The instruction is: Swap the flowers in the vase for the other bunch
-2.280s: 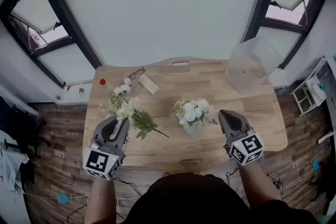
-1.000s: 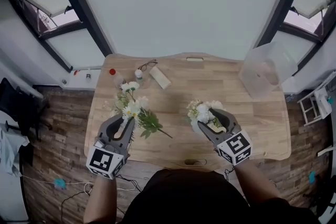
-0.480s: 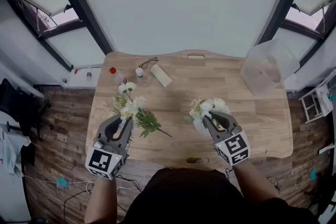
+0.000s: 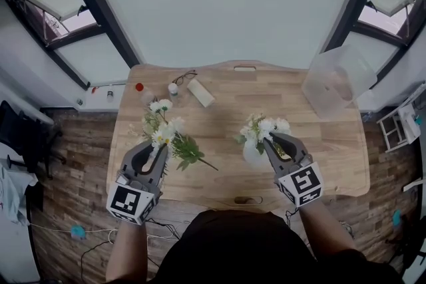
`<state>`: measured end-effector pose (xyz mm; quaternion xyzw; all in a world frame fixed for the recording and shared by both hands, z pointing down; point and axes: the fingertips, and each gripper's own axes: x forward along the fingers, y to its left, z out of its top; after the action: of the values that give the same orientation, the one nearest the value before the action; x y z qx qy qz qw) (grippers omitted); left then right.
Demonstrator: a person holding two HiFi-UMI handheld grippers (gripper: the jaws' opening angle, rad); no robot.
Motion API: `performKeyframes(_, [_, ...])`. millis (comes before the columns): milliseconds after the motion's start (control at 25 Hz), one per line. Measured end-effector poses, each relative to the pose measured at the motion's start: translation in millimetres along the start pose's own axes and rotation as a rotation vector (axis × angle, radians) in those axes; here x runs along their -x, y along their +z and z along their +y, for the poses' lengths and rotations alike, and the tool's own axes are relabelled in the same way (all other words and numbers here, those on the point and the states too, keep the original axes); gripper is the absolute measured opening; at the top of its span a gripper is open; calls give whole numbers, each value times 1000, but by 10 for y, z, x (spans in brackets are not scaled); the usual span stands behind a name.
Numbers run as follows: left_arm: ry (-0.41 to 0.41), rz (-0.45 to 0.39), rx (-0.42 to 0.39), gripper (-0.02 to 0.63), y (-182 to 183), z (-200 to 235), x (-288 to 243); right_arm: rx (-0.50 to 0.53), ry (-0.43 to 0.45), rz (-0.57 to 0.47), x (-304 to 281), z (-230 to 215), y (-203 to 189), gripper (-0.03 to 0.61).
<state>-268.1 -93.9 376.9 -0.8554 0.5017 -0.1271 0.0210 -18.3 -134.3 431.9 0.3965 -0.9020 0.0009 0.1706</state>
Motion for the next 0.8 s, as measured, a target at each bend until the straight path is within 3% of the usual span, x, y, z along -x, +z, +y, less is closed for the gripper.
performKeyframes(360, [4,-39,-39,66,218,-43,48,21,-22,-39,161,-84,203,77])
performKeyframes(800, [-14,-74,-30,66,412,-99,-46,55,-33,-93,286,-234,503,77])
